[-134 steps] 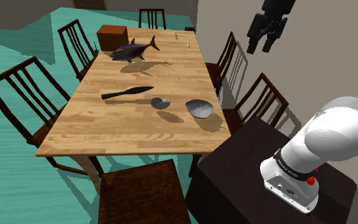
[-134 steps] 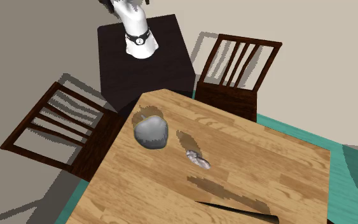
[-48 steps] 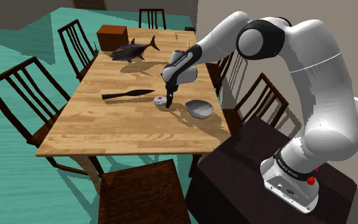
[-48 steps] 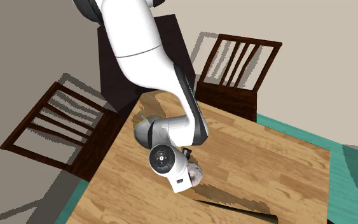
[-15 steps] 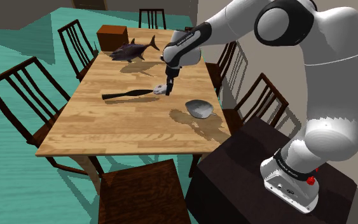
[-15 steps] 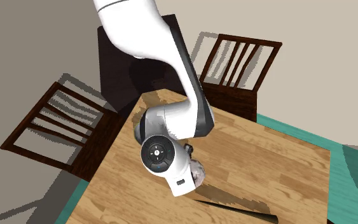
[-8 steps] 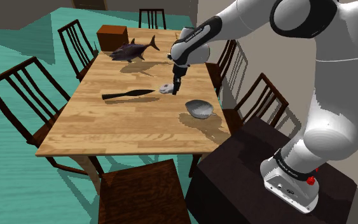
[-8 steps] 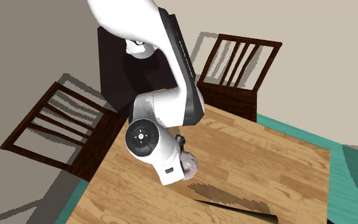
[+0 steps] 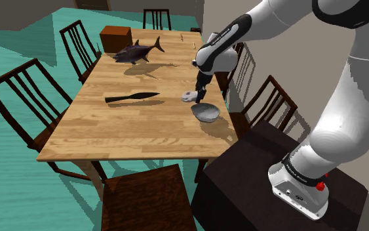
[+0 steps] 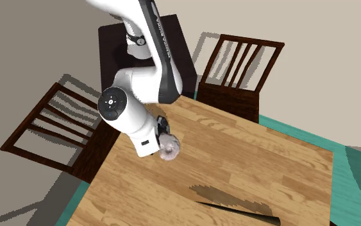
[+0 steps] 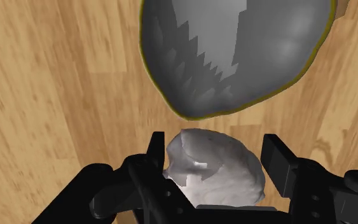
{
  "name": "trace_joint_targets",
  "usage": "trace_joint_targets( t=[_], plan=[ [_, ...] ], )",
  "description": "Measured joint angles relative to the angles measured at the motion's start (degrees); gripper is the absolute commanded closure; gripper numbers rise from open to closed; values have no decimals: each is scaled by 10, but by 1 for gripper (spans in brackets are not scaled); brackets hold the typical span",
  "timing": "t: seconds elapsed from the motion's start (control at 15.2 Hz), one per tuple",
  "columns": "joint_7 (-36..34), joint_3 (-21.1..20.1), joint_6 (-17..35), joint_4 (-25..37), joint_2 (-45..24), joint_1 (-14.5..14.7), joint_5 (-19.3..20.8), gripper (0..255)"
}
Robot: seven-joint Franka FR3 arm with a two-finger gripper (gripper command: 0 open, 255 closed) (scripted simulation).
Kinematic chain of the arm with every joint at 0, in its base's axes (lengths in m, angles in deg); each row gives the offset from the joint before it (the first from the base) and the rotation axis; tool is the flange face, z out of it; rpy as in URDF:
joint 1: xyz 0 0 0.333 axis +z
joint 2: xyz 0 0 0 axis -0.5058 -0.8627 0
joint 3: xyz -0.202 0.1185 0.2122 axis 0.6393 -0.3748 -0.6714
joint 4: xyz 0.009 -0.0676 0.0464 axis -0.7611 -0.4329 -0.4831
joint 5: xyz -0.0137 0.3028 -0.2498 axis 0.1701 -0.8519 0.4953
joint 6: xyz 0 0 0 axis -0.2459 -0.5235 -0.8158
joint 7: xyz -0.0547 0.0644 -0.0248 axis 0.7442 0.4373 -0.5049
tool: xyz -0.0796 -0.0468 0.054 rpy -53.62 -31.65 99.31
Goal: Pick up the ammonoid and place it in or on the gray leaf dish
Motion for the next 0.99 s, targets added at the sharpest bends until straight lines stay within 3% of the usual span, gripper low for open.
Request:
trace_joint_targets(
  t=[0.53, 0.99],
  plan=[
    [110, 6, 41, -148, 90, -57, -47, 255],
    [145, -5, 91, -152, 42, -64, -78, 255]
  ],
)
